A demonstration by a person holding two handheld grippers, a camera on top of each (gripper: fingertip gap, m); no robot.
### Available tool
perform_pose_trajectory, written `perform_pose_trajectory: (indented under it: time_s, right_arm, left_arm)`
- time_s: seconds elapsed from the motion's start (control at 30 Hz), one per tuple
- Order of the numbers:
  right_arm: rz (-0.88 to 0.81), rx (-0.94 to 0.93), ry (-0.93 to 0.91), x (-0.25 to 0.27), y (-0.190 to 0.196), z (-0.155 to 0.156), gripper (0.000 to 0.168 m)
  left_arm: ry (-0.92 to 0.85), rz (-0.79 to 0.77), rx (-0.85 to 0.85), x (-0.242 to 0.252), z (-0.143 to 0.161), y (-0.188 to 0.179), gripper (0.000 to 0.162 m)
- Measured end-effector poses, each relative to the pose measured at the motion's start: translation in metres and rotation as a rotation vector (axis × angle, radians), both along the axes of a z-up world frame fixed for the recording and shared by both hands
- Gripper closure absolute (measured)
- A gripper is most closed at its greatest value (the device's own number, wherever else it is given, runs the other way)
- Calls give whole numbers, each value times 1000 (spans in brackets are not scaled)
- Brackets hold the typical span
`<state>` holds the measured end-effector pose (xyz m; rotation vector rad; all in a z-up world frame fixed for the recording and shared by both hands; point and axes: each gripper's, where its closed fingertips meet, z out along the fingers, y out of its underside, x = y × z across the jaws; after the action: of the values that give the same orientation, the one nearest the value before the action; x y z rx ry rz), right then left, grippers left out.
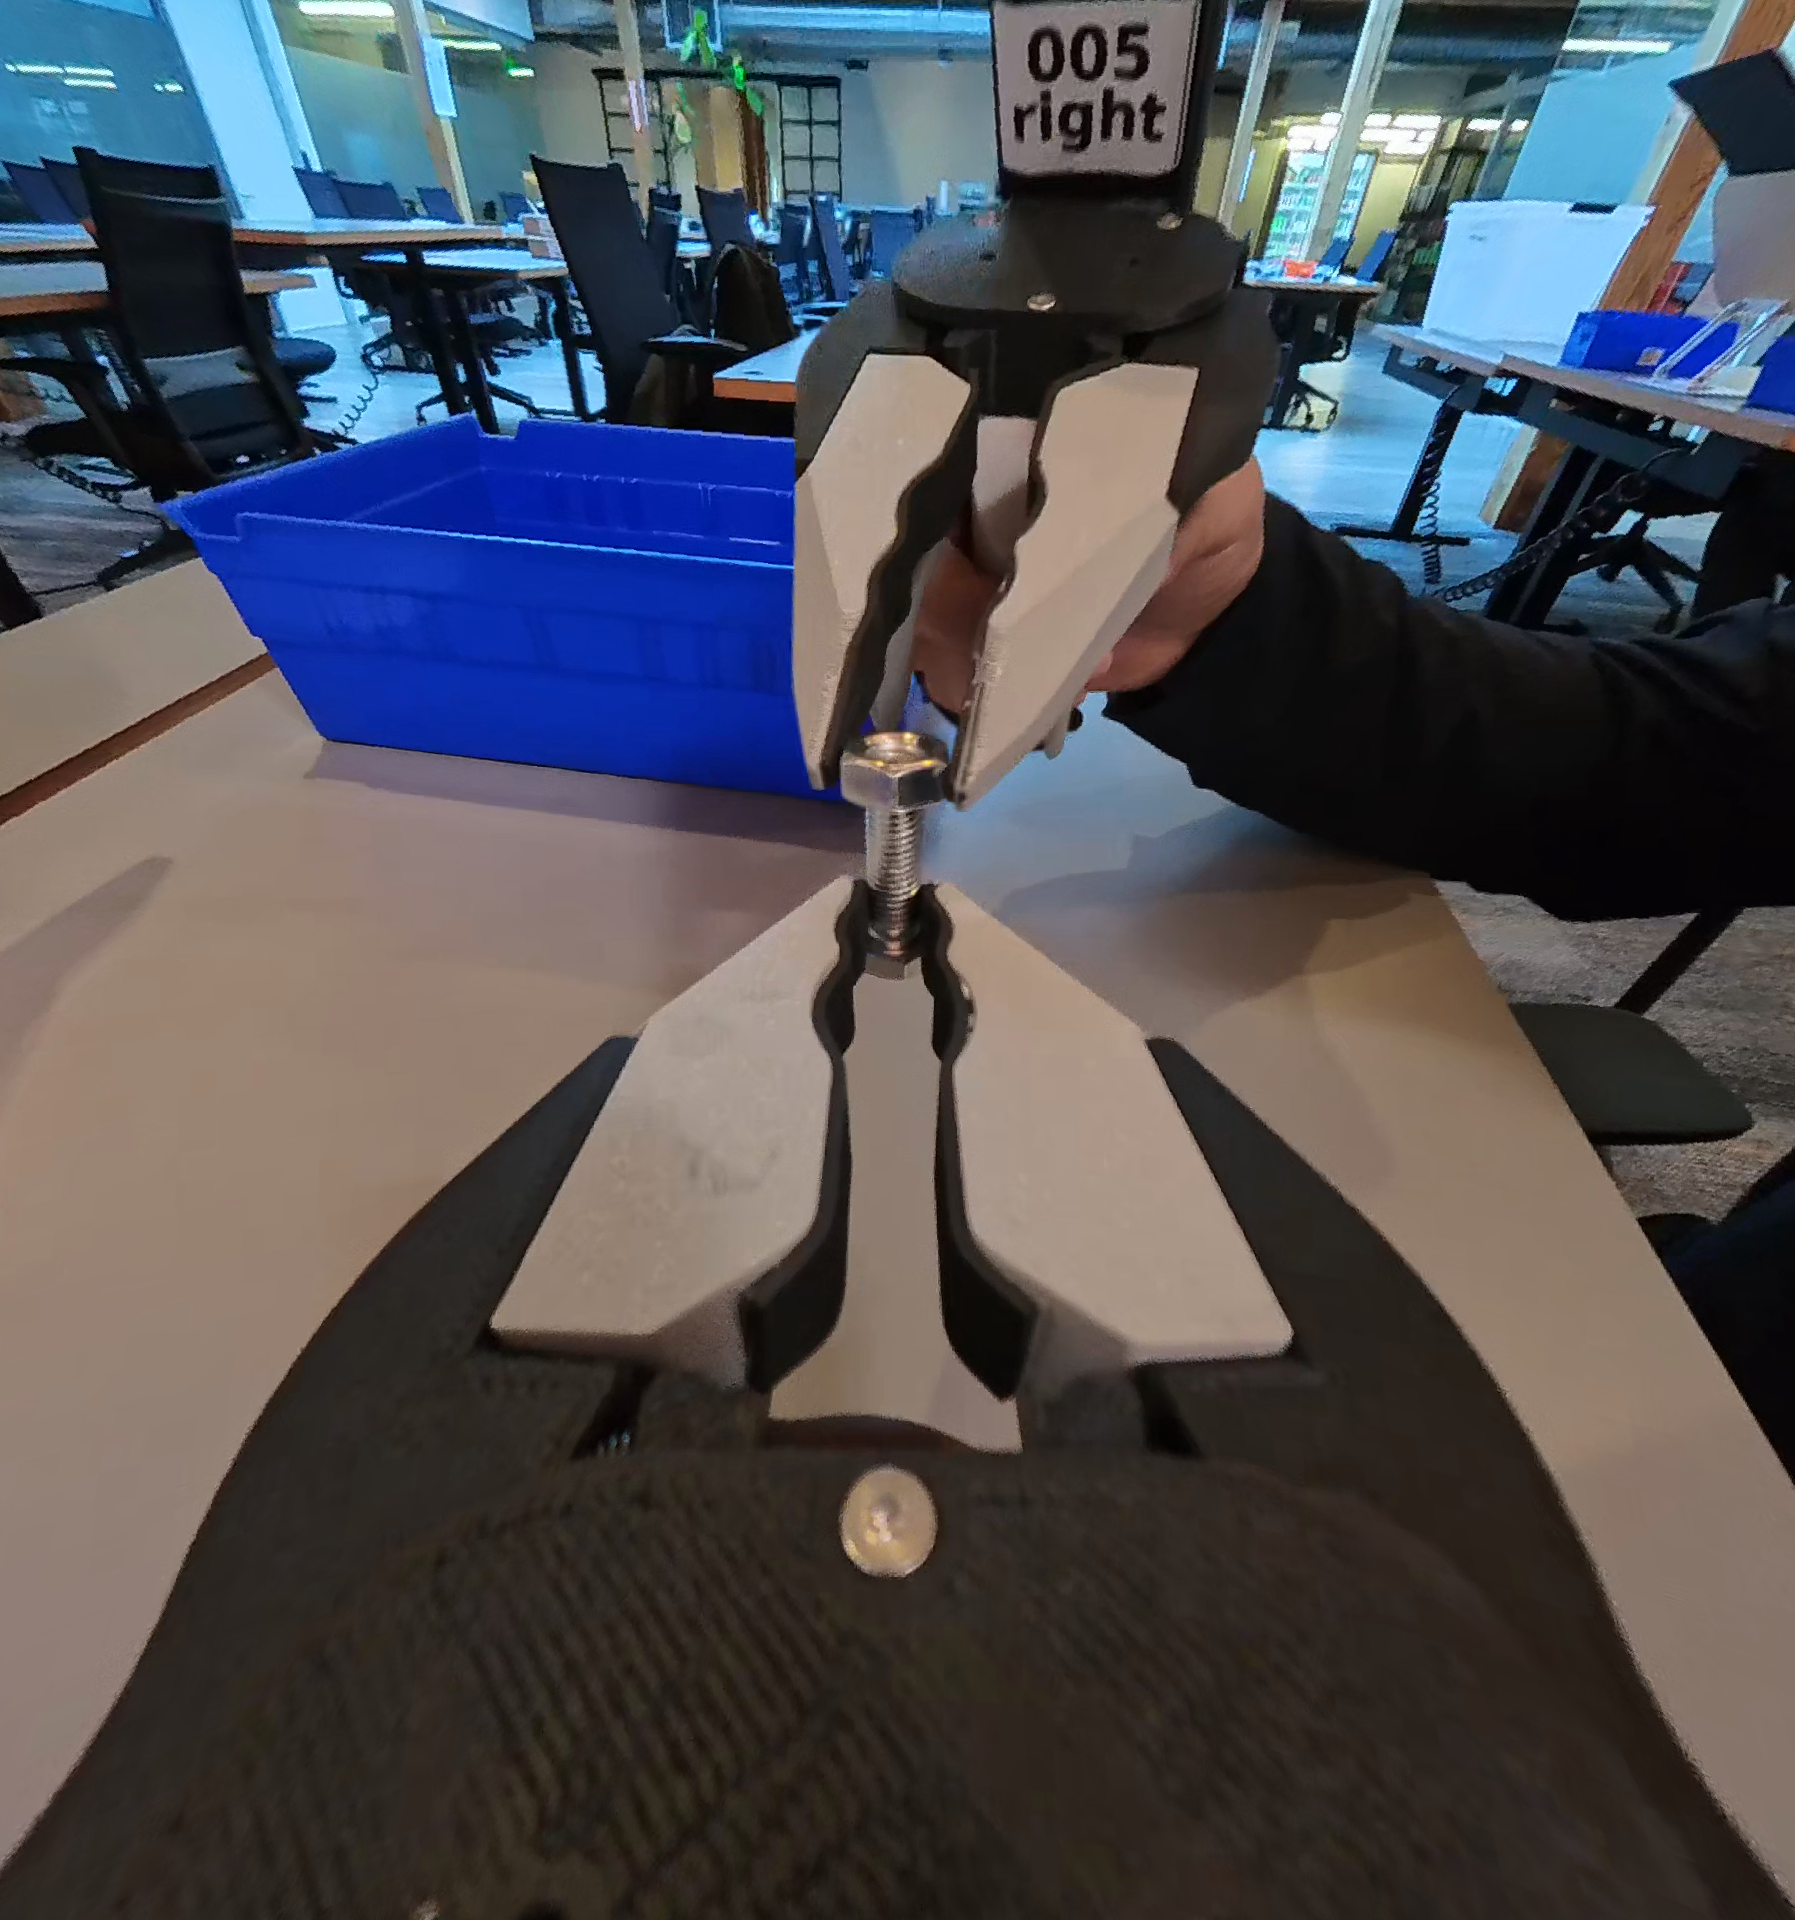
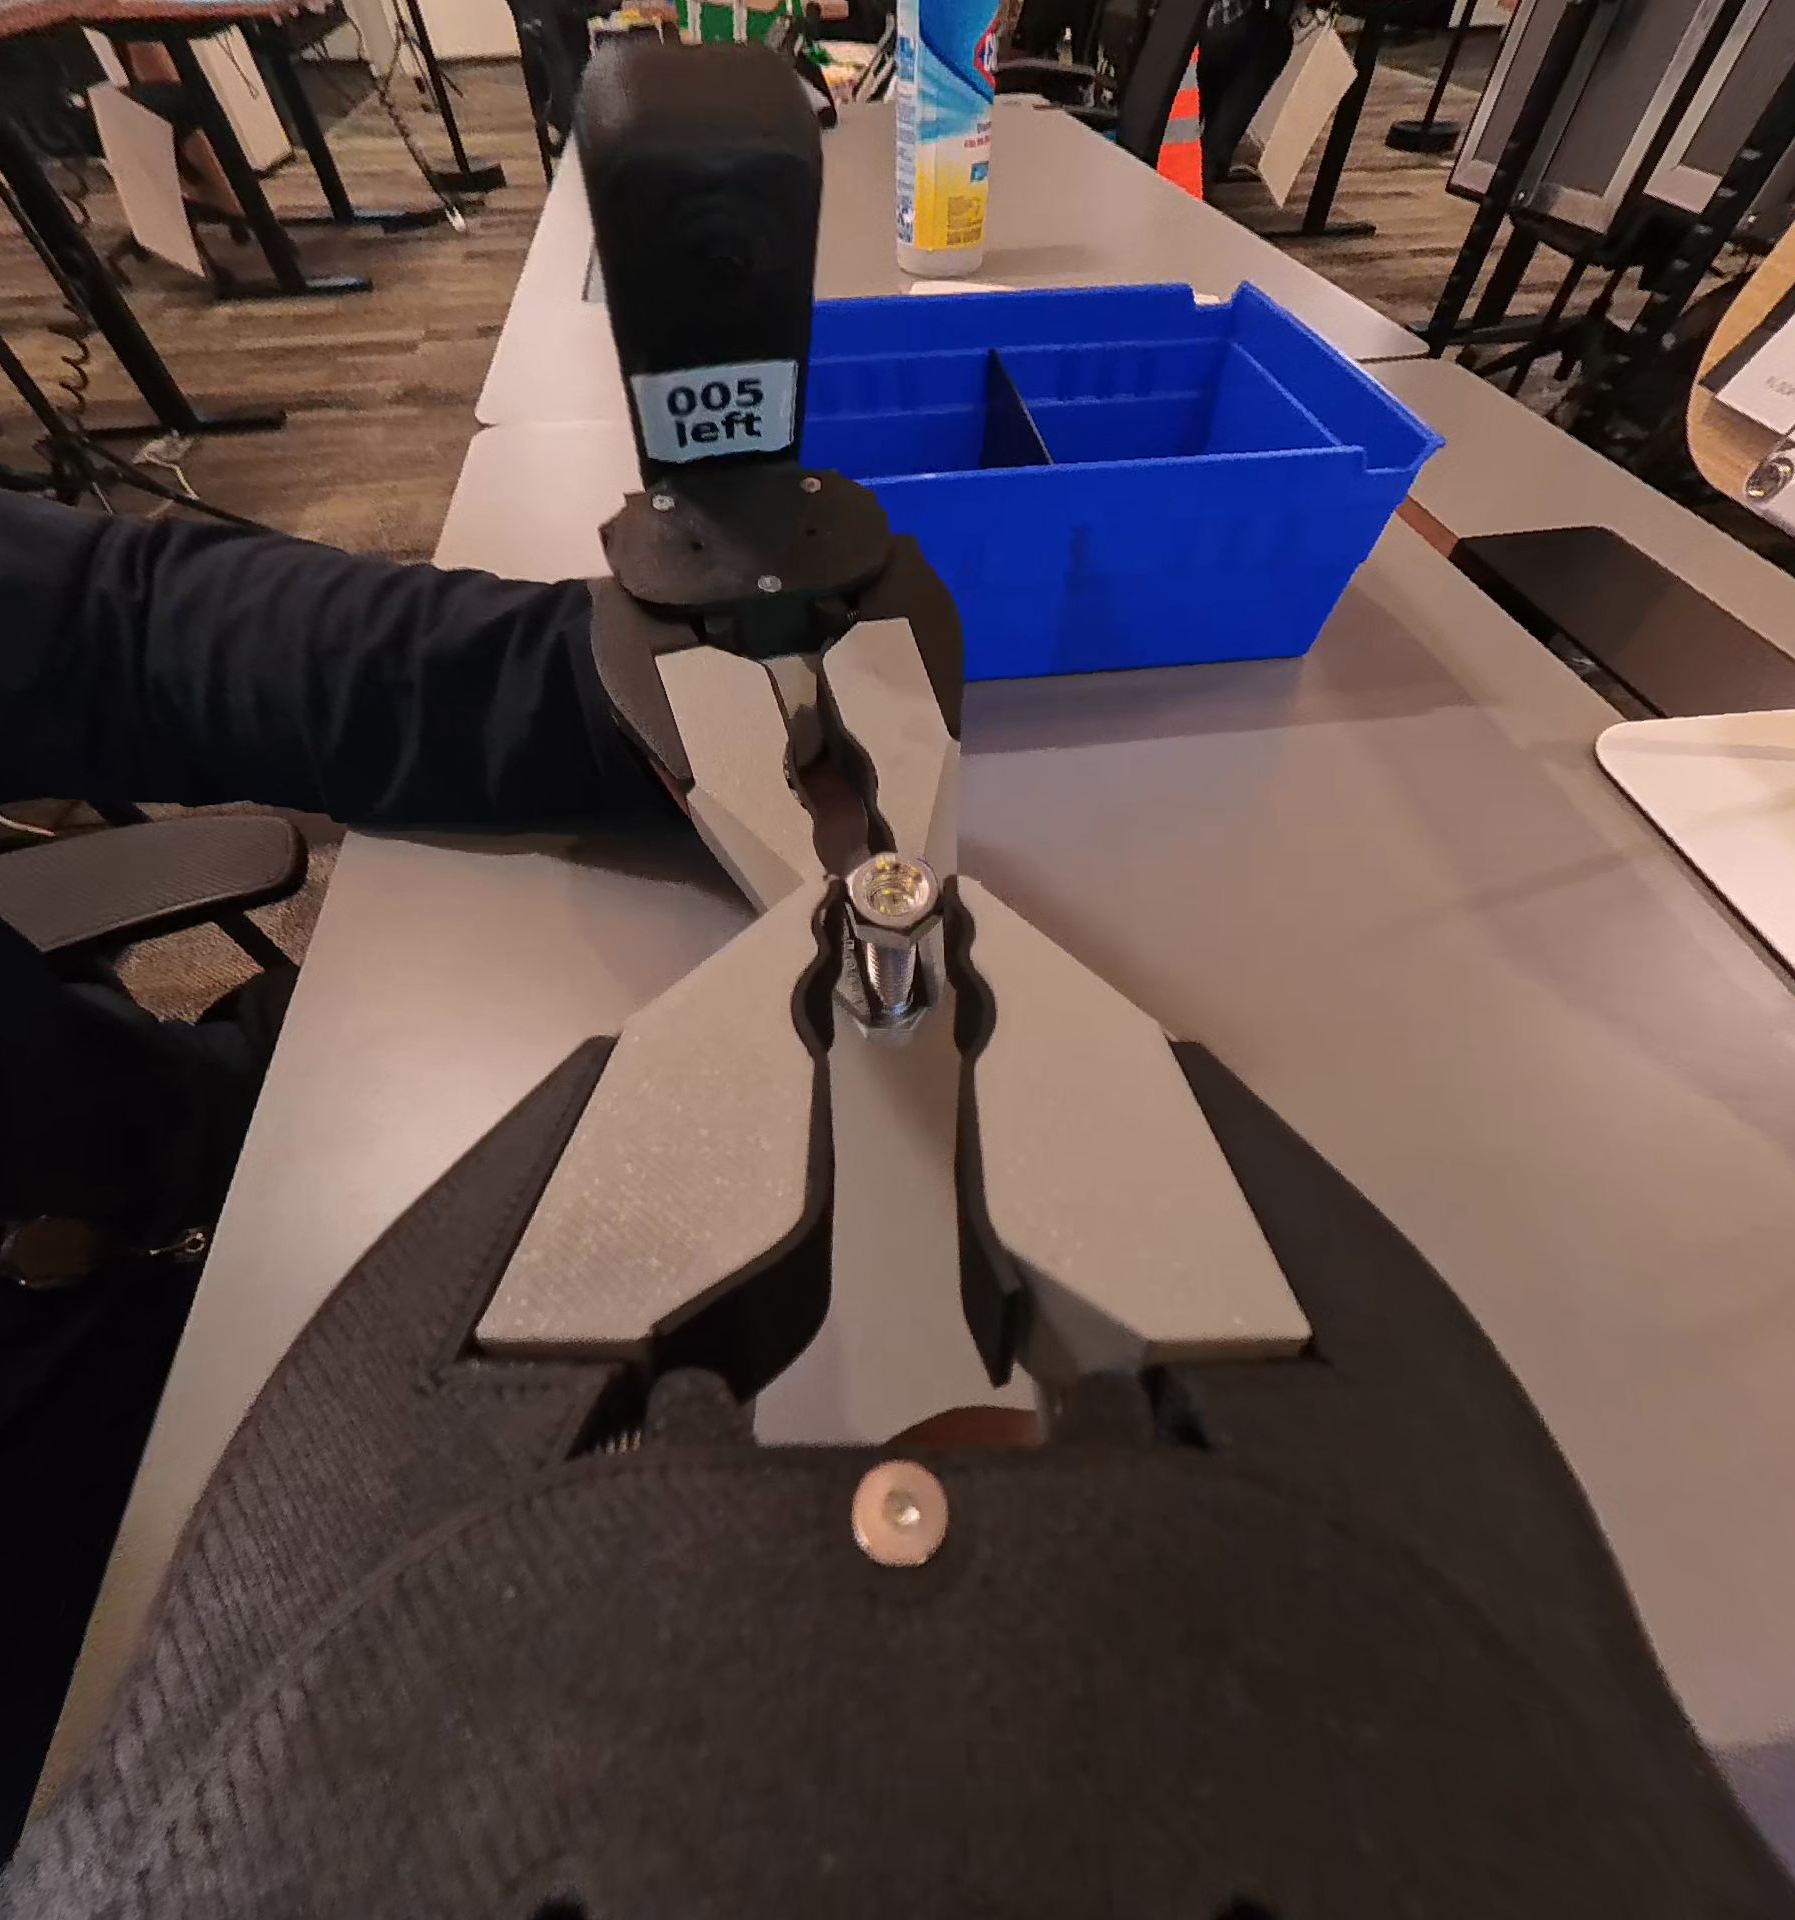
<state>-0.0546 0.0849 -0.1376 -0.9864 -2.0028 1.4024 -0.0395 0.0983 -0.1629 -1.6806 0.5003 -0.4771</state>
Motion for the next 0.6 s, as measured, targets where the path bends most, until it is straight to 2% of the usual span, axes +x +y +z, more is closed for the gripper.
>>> perform_pose_trajectory:
  time_s: [0.3, 0.6]
  right_arm:
    - [-30, 134, -89, 1, 6, -22, 153]
    - [-20, 26, -56, 2, 7, -8, 154]
  left_arm:
    - [162, 47, -59, 0, -24, 6, 155]
    - [114, 41, -33, 0, -15, 5, 155]
